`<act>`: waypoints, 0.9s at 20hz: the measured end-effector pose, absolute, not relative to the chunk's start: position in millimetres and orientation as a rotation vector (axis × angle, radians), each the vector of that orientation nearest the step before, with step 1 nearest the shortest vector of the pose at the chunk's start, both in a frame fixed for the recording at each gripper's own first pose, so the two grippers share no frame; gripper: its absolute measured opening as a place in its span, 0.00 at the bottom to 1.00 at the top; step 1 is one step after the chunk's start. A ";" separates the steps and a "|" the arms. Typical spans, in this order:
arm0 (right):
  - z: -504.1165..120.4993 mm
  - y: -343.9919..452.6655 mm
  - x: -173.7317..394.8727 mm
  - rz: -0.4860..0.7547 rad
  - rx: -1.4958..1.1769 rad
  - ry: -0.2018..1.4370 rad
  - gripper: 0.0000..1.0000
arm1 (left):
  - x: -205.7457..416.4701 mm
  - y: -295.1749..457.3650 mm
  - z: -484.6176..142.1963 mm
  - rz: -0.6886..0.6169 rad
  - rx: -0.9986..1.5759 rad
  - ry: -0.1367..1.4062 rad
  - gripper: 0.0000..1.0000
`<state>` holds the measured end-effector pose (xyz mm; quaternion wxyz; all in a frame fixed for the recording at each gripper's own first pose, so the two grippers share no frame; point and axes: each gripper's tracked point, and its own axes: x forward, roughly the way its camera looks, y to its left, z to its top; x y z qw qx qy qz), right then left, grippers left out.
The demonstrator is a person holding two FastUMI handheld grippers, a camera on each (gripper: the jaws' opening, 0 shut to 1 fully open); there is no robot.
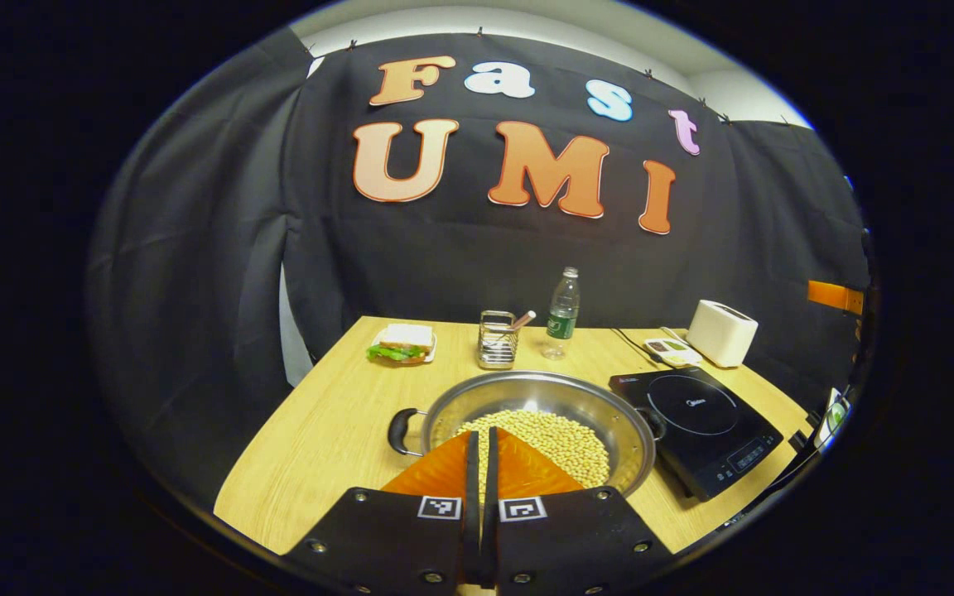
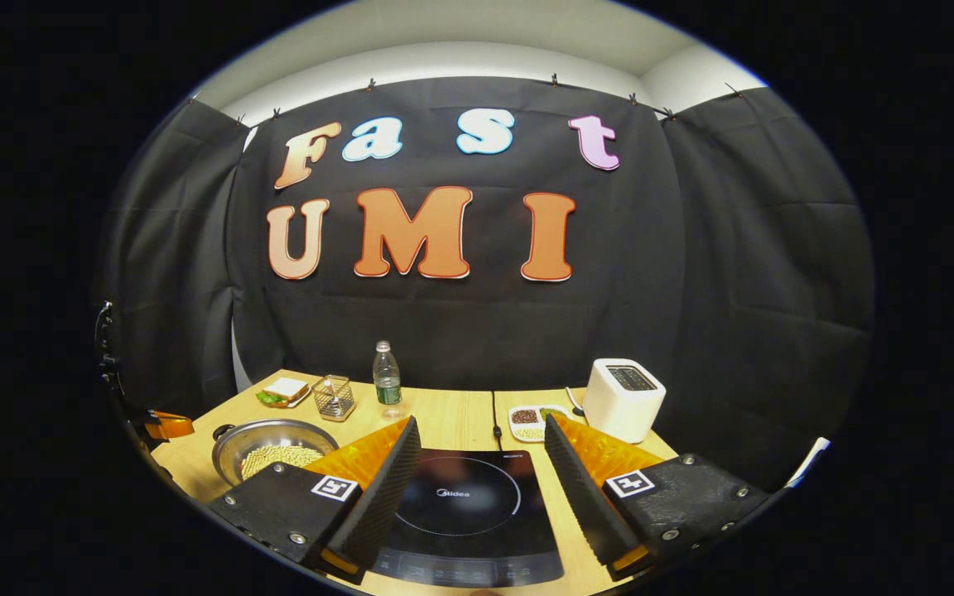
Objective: First push the handle of the pot to place it horizontally, then grasp the pot with both hands and set it on the induction cooktop.
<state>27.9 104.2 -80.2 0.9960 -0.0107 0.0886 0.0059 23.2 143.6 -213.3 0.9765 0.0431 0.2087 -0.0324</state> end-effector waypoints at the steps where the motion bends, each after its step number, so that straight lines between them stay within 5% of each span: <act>1: -84.6 111.5 30.9 0.011 -0.026 0.179 0.94 | 25.9 150.7 -214.0 -0.059 0.085 0.416 0.02; 6: -116.0 160.9 48.8 0.041 -0.002 0.214 0.93 | 38.7 185.0 -227.7 -0.008 0.096 0.421 0.03; 8: -133.4 185.1 58.3 0.062 0.014 0.244 0.93 | 44.4 187.2 -231.5 -0.028 0.085 0.421 0.36; 10: -151.4 208.1 67.4 0.071 0.011 0.271 0.94 | 51.1 188.2 -242.1 -0.054 0.065 0.440 0.52; 12: -171.3 230.9 73.3 0.084 -0.003 0.305 0.94 | 58.9 197.7 -252.3 -0.054 0.066 0.455 0.92; 18: -229.9 256.7 85.3 0.039 -0.018 0.403 0.94 | 85.2 204.3 -284.7 -0.124 0.063 0.504 0.93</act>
